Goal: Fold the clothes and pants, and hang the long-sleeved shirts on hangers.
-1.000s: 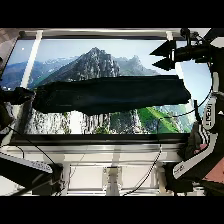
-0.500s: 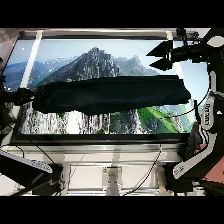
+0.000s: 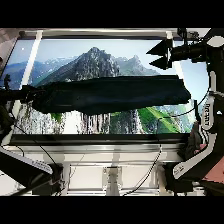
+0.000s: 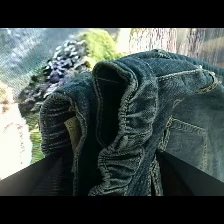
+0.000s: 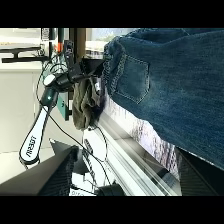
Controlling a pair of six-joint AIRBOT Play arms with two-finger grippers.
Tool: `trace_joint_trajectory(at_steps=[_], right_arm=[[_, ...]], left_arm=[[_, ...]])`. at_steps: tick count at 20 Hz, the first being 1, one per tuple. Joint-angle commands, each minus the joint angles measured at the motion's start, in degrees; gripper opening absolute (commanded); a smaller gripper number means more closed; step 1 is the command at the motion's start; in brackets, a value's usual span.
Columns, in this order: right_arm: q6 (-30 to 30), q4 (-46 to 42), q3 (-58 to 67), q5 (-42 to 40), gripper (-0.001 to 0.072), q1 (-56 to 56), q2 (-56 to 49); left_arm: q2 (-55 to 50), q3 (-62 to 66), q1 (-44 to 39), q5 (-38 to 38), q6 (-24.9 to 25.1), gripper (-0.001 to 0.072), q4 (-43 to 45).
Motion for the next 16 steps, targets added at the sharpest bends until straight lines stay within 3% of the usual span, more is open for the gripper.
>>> trace_joint_trajectory(at_steps=[1,5,10,16], right_arm=[[0.02,-0.02,0.02,-0.17,0.0693,0.02,-0.04],[0.02,-0.07,0.02,-0.24,0.0693,0.00,-0.04],[0.02,-0.07,0.02,-1.33,0.0693,0.00,-0.04],[0.02,-0.02,0.02,-1.70,0.0693,0.02,-0.04]], left_arm=[[-0.31,0.26,1.42,0.15,-0.50,0.0649,-0.35],[-0.09,0.26,5.44,-3.58,-5.62,0.0649,-0.31],[-0.50,0.24,5.09,-5.53,-5.55,0.0649,0.20],[-2.10,0.24,1.55,-5.35,-5.60,0.0649,7.45]])
